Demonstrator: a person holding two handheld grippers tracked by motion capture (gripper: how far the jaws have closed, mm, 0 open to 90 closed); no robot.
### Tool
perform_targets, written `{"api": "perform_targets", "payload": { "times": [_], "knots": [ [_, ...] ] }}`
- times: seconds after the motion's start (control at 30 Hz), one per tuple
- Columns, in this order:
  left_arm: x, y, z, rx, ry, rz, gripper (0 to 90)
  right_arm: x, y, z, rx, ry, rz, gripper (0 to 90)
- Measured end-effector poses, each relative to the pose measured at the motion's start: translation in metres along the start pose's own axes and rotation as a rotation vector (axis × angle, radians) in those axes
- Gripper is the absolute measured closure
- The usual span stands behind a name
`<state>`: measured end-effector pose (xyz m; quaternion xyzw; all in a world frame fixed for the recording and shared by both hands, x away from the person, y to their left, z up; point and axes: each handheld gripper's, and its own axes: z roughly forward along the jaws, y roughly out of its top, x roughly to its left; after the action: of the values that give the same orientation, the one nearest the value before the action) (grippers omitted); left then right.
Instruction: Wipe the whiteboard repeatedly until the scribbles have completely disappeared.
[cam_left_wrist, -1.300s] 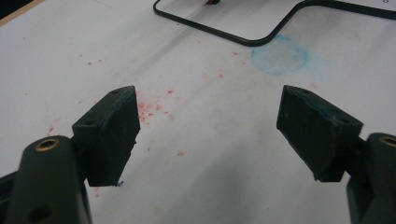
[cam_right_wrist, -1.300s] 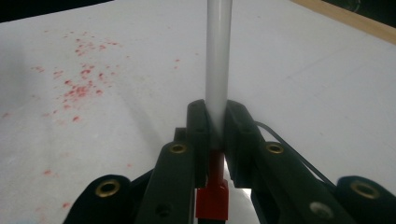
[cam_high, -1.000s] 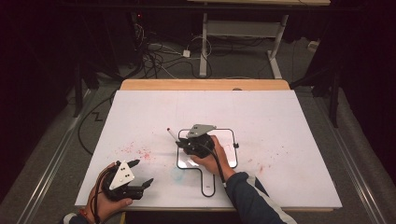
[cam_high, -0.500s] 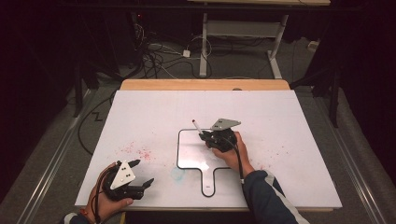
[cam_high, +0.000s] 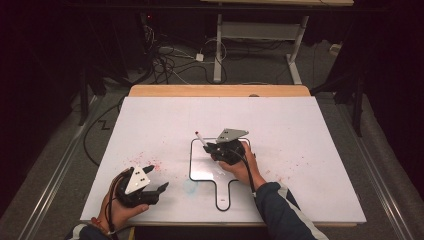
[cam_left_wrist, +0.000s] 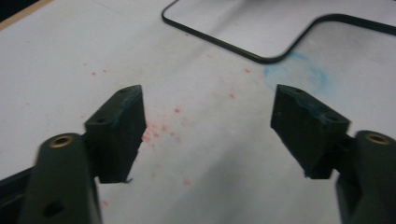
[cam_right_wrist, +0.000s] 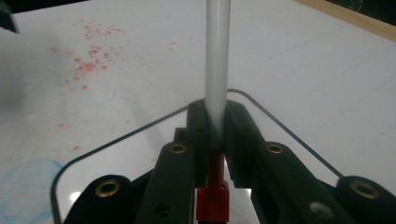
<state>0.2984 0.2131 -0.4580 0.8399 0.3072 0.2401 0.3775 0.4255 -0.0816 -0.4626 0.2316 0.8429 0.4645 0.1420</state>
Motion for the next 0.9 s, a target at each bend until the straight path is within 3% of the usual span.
{"api": "perform_targets", "payload": {
  "times": [0.1, 0.13, 0.3, 0.4, 0.67, 0.8, 0.9],
  "knots": [
    [0.005, 0.011, 0.009, 0.0, -0.014, -0.039, 41.1, 0.003, 0.001, -0.001, -0.013, 0.014, 0.001, 82.2],
    [0.007, 0.014, 0.012, -0.014, -0.031, -0.059, 39.5, 0.003, 0.001, -0.002, -0.013, 0.016, 0.0, 82.2],
    [0.01, 0.041, 0.023, -0.093, -0.037, -0.152, 34.4, 0.004, 0.0, -0.008, -0.033, 0.013, -0.005, 82.1],
    [0.008, 0.058, 0.032, -0.127, -0.061, -0.184, 34.4, 0.006, -0.001, -0.012, -0.043, 0.008, -0.017, 82.1],
    [0.002, 0.092, 0.067, -0.157, -0.122, -0.306, 35.5, 0.011, -0.004, -0.022, -0.07, 0.0, -0.043, 82.1],
    [-0.008, 0.103, 0.079, -0.176, -0.155, -0.312, 41.7, 0.014, -0.006, -0.029, -0.069, -0.011, -0.068, 82.1],
    [-0.013, 0.11, 0.084, -0.191, -0.201, -0.303, 55.3, 0.014, -0.008, -0.035, -0.064, -0.025, -0.094, 82.0]
  ]
}}
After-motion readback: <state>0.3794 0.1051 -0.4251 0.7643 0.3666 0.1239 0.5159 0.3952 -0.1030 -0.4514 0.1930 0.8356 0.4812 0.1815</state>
